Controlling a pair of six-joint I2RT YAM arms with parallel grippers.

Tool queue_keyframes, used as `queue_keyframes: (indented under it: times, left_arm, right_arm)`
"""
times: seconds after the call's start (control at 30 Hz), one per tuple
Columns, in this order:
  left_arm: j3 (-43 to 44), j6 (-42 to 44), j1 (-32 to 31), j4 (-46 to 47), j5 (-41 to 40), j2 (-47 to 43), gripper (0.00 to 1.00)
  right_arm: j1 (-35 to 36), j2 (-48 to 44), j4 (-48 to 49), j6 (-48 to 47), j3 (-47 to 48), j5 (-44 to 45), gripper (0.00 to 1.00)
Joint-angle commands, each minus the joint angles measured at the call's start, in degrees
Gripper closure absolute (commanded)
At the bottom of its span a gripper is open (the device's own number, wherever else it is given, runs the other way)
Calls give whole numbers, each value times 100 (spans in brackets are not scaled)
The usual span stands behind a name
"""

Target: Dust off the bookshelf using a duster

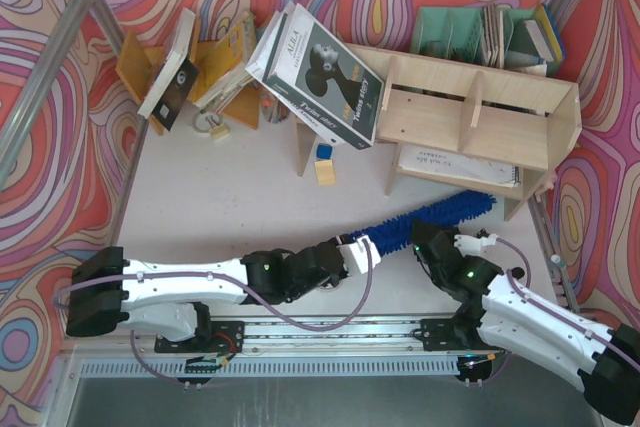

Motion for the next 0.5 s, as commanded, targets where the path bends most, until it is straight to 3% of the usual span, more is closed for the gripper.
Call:
queue_keyframes:
  times: [0.0,0.07,0.17,0.47]
  left_arm:
    - [75,-579,255,-405,360,16,52]
    - [105,-629,338,-546,507,40,41]
    - [238,-787,544,-860,902,128,34]
    - [593,-865,778,-1264,1451,560,35]
  right_arm:
    - [-14,-278,113,53,147,70,100]
    - [-16,-326,161,61,143,50,100]
    - [-14,-344,220,66,134,11,100]
    - [-14,-362,313,-29,133,-35,100]
